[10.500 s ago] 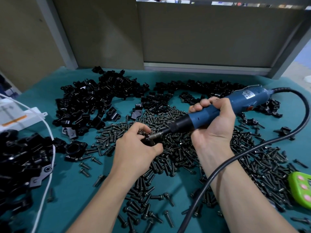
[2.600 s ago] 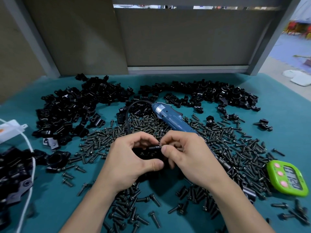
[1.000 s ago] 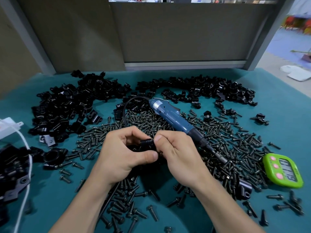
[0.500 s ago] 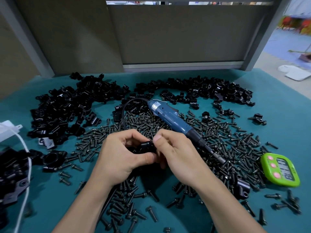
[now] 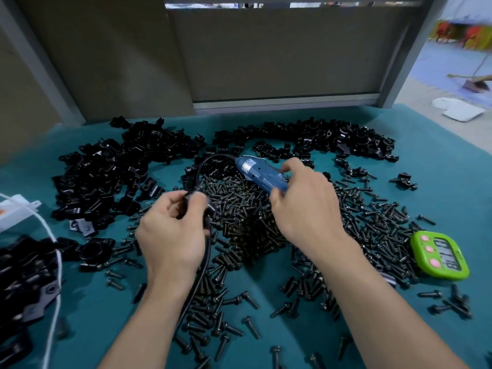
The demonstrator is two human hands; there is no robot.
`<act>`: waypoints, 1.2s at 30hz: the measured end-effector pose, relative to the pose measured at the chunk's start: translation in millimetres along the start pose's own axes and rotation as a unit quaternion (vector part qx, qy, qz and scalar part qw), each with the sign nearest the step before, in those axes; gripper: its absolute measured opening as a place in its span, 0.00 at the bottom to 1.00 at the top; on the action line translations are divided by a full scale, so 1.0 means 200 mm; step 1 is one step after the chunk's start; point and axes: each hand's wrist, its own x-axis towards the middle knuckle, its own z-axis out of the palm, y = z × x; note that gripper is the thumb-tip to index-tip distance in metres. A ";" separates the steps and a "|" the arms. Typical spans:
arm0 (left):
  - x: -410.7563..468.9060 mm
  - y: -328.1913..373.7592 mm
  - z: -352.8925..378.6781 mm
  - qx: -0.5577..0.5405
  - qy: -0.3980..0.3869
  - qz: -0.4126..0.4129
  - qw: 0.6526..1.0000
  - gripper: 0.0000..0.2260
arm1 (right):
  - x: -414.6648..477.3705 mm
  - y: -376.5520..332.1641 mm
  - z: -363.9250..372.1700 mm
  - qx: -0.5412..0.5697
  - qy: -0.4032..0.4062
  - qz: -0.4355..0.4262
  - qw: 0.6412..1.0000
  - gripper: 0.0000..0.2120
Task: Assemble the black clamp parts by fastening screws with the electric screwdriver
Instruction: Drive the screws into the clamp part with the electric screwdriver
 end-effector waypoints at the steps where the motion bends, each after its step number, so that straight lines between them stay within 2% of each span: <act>1: 0.02 -0.01 -0.01 -0.026 0.022 -0.039 0.999 0.08 | 0.03 -0.01 0.01 -0.080 -0.047 0.002 0.996 0.21; 2: 0.04 -0.01 -0.03 -0.060 0.040 -0.084 0.994 0.10 | 0.06 -0.04 0.02 -0.128 -0.095 0.018 0.987 0.27; 4: 0.06 -0.01 -0.04 -0.156 0.047 -0.170 0.972 0.12 | 0.11 -0.07 0.04 -0.160 -0.158 0.041 0.974 0.30; 6: 0.10 0.00 -0.07 -0.259 0.014 -0.209 0.943 0.11 | 0.15 -0.08 0.07 -0.170 -0.166 0.052 0.970 0.25; 8: 0.12 0.01 -0.09 -0.312 -0.029 -0.210 0.926 0.07 | 0.18 -0.08 0.06 -0.175 -0.176 0.062 0.967 0.19; 10: 0.13 0.01 -0.11 -0.306 -0.037 -0.217 0.926 0.08 | 0.21 -0.07 0.05 -0.164 -0.196 0.075 0.964 0.17; 13: 0.16 -0.03 -0.12 -0.260 -0.034 -0.247 0.933 0.25 | 0.23 -0.05 0.03 -0.142 -0.192 0.088 0.967 0.18; 14: 0.16 -0.03 -0.12 -0.255 -0.056 -0.242 0.935 0.24 | 0.23 -0.04 0.01 -0.131 -0.177 0.087 0.972 0.19; 16: 0.16 -0.04 -0.11 -0.231 -0.096 -0.220 0.943 0.12 | 0.25 -0.02 -0.04 -0.079 -0.146 0.082 0.983 0.20; 17: 0.15 -0.04 -0.11 -0.206 -0.096 -0.209 0.951 0.09 | 0.26 -0.02 -0.07 -0.024 -0.137 0.084 0.987 0.21; 20: 0.13 -0.03 -0.08 -0.126 -0.078 -0.186 0.971 0.14 | 0.28 -0.01 -0.13 0.204 -0.104 0.106 0.968 0.18; 21: 0.12 -0.03 -0.08 -0.075 -0.078 -0.171 0.979 0.15 | 0.28 -0.01 -0.13 0.282 -0.098 0.121 0.947 0.16; 23: 0.10 -0.03 -0.08 0.054 -0.097 -0.116 0.987 0.18 | 0.27 -0.01 -0.13 0.439 -0.109 0.166 0.876 0.12; 27: 0.04 0.00 -0.04 0.225 -0.137 -0.035 0.964 0.17 | 0.24 -0.02 -0.06 0.642 -0.122 0.230 0.721 0.10; 30: 0.01 0.01 -0.01 0.343 -0.160 0.024 0.925 0.04 | 0.22 -0.02 0.02 0.749 -0.102 0.259 0.601 0.08; 34: 0.01 0.01 -0.01 0.414 -0.181 0.071 0.889 0.17 | 0.19 0.00 0.11 0.832 -0.035 0.289 0.473 0.07; 36: 0.01 0.01 0.00 0.423 -0.178 0.088 0.884 0.19 | 0.19 0.03 0.12 0.847 0.007 0.304 0.437 0.07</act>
